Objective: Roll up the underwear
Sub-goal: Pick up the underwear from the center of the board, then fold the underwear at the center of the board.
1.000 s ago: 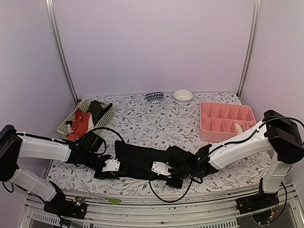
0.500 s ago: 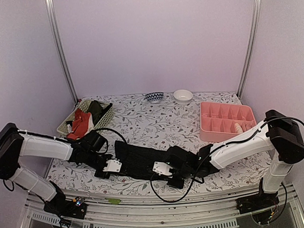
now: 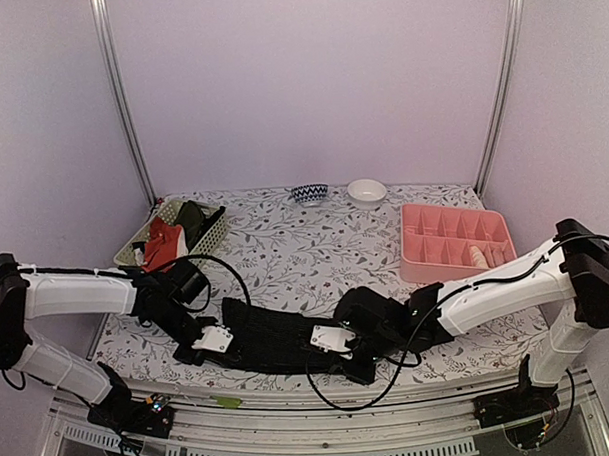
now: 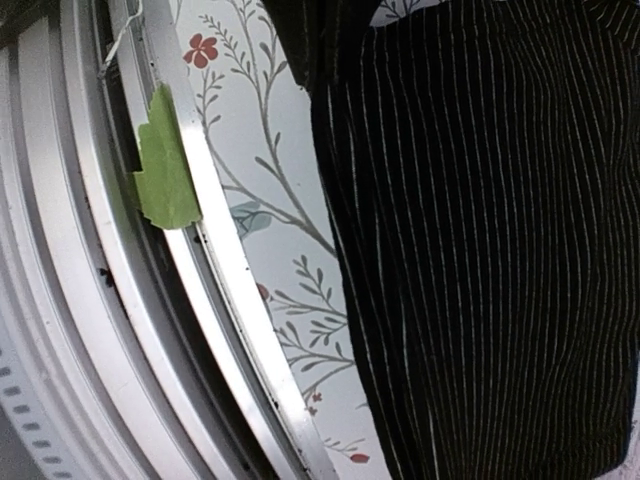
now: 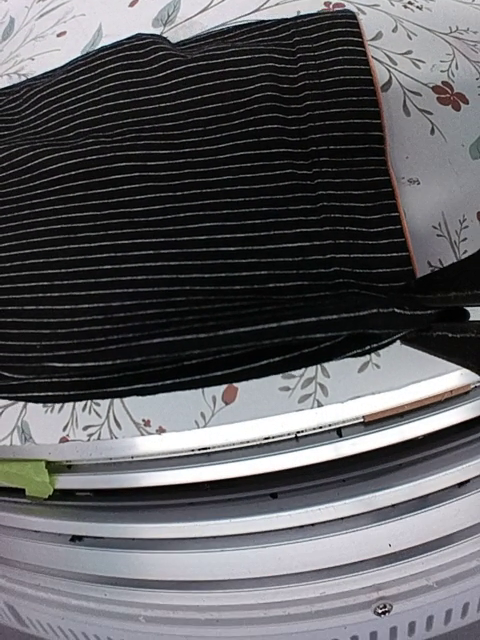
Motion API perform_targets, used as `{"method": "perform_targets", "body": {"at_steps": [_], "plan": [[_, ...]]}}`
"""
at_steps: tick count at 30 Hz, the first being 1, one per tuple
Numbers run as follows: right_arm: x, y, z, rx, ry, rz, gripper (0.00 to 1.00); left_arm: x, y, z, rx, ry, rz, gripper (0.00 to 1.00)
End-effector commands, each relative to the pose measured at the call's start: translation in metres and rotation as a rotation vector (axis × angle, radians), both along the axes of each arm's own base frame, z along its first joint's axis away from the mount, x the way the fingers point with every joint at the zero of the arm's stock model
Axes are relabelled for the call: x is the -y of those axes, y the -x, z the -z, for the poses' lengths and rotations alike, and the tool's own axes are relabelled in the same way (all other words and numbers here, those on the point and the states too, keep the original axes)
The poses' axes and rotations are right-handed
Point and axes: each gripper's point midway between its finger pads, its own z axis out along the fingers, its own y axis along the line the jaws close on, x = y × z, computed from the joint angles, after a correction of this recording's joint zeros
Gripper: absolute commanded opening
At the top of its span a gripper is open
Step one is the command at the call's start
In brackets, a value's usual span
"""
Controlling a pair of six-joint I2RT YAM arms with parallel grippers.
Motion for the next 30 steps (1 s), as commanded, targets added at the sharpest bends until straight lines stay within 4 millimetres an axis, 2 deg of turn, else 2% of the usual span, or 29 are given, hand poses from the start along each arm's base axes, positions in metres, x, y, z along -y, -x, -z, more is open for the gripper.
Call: {"method": "perform_targets", "body": {"at_steps": [1,6,13,21,25,30], "plan": [[0.003,0.011,-0.004,-0.083,-0.001,-0.019,0.0,0.001,-0.002,-0.014,-0.073,0.006,0.003,0.0],[0.006,-0.002,-0.016,-0.127,-0.056,0.047,0.0,0.007,-0.027,-0.025,-0.077,0.032,-0.027,0.0],[0.007,-0.007,-0.022,-0.218,-0.095,0.057,0.0,0.006,-0.049,-0.025,-0.096,0.021,-0.021,0.0],[0.007,-0.024,-0.031,-0.437,-0.121,0.08,0.0,0.008,-0.075,-0.021,-0.099,0.001,-0.005,0.0],[0.011,-0.036,-0.026,-0.524,-0.133,0.11,0.0,0.009,-0.091,-0.013,-0.113,-0.014,-0.019,0.0],[0.016,-0.054,0.004,-0.646,-0.102,0.167,0.0,0.01,-0.105,0.005,-0.151,-0.05,-0.04,0.0]]}}
